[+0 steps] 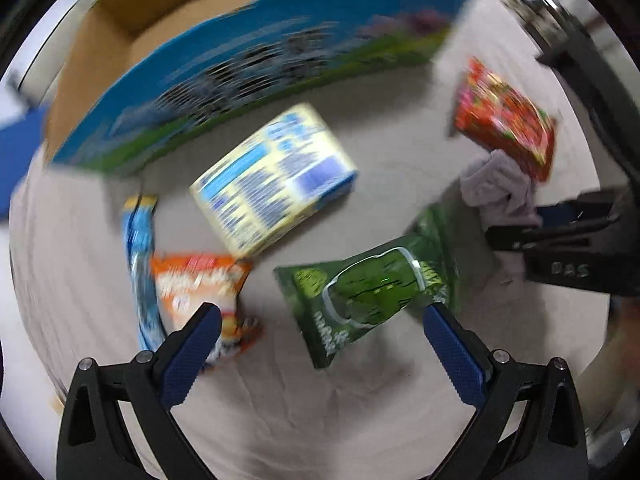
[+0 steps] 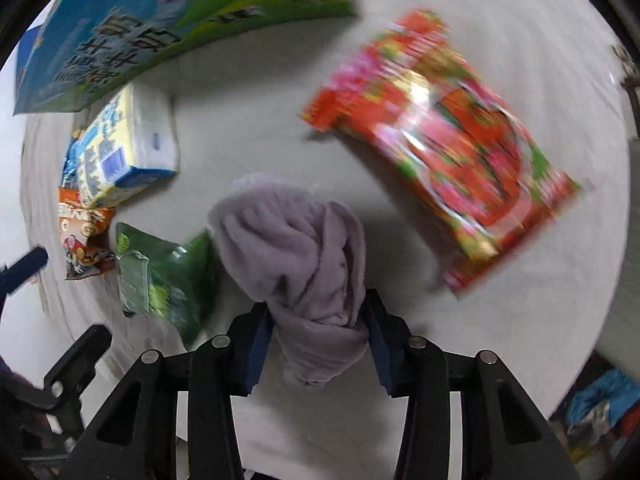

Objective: Organize soft objects
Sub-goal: 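Grasp the lavender towel with the right tool while the left tool grasps the green snack bag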

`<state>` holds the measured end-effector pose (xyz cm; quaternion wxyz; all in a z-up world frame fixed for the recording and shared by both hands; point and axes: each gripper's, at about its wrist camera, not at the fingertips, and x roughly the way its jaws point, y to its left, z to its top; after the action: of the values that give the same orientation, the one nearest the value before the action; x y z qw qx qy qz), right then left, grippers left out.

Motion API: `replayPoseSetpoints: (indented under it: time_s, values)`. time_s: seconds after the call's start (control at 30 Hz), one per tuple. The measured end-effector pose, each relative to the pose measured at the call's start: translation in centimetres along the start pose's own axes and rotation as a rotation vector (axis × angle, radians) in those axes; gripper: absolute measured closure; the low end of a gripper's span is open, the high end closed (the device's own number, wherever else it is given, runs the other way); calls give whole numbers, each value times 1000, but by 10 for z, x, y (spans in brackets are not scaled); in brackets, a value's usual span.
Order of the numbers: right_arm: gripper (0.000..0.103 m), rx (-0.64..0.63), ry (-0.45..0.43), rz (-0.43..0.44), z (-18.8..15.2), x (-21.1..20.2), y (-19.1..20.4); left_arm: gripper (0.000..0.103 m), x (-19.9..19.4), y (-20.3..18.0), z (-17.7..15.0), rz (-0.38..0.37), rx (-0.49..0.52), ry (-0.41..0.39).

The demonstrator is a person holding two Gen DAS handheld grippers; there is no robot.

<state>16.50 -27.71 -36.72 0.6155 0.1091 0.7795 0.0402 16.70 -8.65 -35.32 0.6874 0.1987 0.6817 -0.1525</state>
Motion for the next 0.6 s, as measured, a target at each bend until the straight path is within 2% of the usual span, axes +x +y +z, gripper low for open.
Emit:
replayPoseSetpoints:
  time_s: [0.1, 0.23, 0.27, 0.3, 0.33, 0.37, 0.4, 0.43, 0.47, 0.5, 0.53, 0.57, 0.6]
  values:
    - [58, 4, 0, -31, -12, 2, -5, 0, 16, -23, 12, 17, 148, 37]
    - [57, 15, 12, -54, -22, 15, -5, 0, 45, -37, 24, 17, 256, 121]
    - [57, 21, 13, -54, -24, 17, -6, 2, 51, -38, 25, 9, 268, 137]
    - [57, 27, 14, -54, -24, 20, -5, 13, 55, -37, 26, 1, 265, 147]
    - [57, 29, 13, -57, -23, 24, -3, 22, 59, -36, 26, -40, 239, 166]
    - [57, 32, 12, -59, -23, 25, -4, 41, 62, -34, 26, -68, 198, 187]
    - [57, 38, 12, -58, -25, 27, -3, 50, 67, -33, 25, -76, 156, 203]
    - [57, 44, 15, -55, -26, 28, -3, 50, 71, -29, 22, -82, 74, 228]
    - [57, 50, 20, -45, -27, 29, -3, 50, 76, -20, 16, -89, -70, 277]
    - [57, 55, 23, -30, -27, 28, -3, 50, 79, -14, 12, -95, -153, 306]
    - [57, 66, 31, -7, -27, 30, -4, 51, 82, -9, 4, -122, -262, 330]
    - [57, 74, 36, 4, -26, 25, -9, 49, 84, -4, -5, -203, -374, 323]
    - [57, 83, 37, 19, -24, 23, -13, 48, 84, -2, -9, -226, -416, 313]
